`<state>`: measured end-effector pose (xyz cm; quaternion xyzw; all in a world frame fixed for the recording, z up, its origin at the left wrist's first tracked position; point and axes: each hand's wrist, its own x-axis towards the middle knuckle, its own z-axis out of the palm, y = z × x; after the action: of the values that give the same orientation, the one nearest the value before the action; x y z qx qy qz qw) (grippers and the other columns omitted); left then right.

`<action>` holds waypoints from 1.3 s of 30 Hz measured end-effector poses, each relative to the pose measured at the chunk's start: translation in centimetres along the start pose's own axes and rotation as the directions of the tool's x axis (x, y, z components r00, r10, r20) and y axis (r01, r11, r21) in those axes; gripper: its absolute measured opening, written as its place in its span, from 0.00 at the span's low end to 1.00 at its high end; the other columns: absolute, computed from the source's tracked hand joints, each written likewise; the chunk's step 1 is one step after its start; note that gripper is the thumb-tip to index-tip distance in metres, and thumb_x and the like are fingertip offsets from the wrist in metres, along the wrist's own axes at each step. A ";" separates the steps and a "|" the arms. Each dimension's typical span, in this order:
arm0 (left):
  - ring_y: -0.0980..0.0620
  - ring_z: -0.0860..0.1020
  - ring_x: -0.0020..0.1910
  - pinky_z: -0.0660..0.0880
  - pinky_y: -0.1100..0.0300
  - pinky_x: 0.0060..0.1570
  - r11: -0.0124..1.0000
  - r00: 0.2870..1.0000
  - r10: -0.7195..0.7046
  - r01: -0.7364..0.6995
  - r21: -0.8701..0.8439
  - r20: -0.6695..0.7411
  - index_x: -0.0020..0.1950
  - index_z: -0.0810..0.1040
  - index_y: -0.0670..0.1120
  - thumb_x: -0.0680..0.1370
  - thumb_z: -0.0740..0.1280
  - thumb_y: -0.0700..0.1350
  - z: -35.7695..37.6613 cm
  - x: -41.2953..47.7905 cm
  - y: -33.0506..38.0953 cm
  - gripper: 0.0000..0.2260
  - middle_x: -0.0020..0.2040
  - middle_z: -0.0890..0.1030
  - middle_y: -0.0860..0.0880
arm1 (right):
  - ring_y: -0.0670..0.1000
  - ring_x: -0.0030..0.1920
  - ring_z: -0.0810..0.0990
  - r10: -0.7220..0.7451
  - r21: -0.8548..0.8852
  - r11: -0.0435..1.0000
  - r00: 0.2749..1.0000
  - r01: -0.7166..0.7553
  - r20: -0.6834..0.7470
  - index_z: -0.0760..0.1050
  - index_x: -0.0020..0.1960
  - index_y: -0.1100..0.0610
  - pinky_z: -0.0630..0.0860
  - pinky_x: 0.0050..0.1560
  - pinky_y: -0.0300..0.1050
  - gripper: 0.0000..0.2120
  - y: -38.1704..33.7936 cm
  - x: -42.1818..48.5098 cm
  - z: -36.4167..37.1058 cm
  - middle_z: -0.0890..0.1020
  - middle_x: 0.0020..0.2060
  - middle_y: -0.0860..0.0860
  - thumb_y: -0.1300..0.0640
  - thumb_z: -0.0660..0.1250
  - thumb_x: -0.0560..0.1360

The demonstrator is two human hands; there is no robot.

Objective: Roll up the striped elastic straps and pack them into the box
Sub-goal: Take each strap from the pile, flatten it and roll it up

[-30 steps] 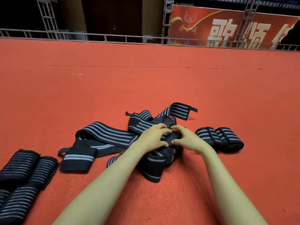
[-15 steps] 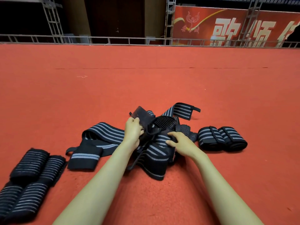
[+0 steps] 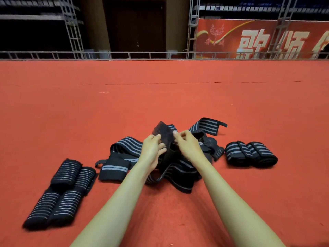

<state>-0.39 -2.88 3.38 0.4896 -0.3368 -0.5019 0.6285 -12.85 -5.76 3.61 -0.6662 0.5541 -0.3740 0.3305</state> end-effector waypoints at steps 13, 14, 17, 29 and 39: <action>0.48 0.76 0.39 0.78 0.56 0.35 0.944 0.971 -0.125 0.054 -0.325 -0.202 0.49 0.71 0.38 0.82 0.51 0.35 -1.2 -1.8 1.5 0.10 0.45 0.76 0.43 | 0.52 0.41 0.78 0.010 -0.090 0.996 0.993 -0.021 -0.120 0.73 0.44 0.54 0.74 0.45 0.45 0.06 1.0 0.0 -2.8 0.78 0.35 0.47 0.64 0.66 0.71; 0.46 0.77 0.42 0.78 0.56 0.39 0.938 0.964 -0.117 0.028 -0.346 -0.239 0.53 0.71 0.35 0.82 0.50 0.35 -2.0 -1.8 2.2 0.11 0.49 0.75 0.41 | 0.54 0.43 0.78 0.029 -0.085 0.995 0.981 -0.046 -0.189 0.73 0.45 0.54 0.73 0.46 0.46 0.07 1.7 0.3 -3.7 0.77 0.36 0.48 0.64 0.65 0.71; 0.38 0.74 0.61 0.72 0.48 0.53 0.935 0.958 -0.121 0.021 -0.355 -0.262 0.70 0.62 0.33 0.82 0.50 0.35 -4.1 -1.7 3.4 0.16 0.65 0.71 0.37 | 0.59 0.55 0.77 0.083 -0.186 0.972 0.951 -0.143 -0.299 0.73 0.55 0.57 0.72 0.56 0.51 0.10 3.6 1.1 -5.4 0.79 0.47 0.53 0.63 0.64 0.74; 0.43 0.79 0.54 0.79 0.57 0.34 0.880 0.987 -0.162 0.153 -0.450 0.020 0.61 0.69 0.34 0.82 0.51 0.35 -4.1 -5.0 7.1 0.12 0.49 0.80 0.39 | 0.48 0.73 0.62 -0.257 0.002 0.958 0.858 0.286 0.445 0.56 0.76 0.47 0.59 0.71 0.41 0.43 -1.4 -1.5 1.0 0.65 0.72 0.52 0.59 0.75 0.69; 0.46 0.83 0.36 0.80 0.56 0.34 0.999 0.997 0.001 0.002 -0.043 0.081 0.54 0.75 0.41 0.81 0.55 0.38 -7.4 -8.5 8.5 0.09 0.42 0.83 0.43 | 0.45 0.72 0.58 -0.413 -0.047 0.844 0.703 0.534 0.579 0.66 0.72 0.52 0.57 0.72 0.42 0.32 -3.5 -1.8 1.5 0.63 0.72 0.46 0.63 0.72 0.71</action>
<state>6.63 7.47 9.87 0.4552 -0.3508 -0.5287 0.6247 -9.99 -3.36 5.64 -0.8957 0.2812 -0.1790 0.2942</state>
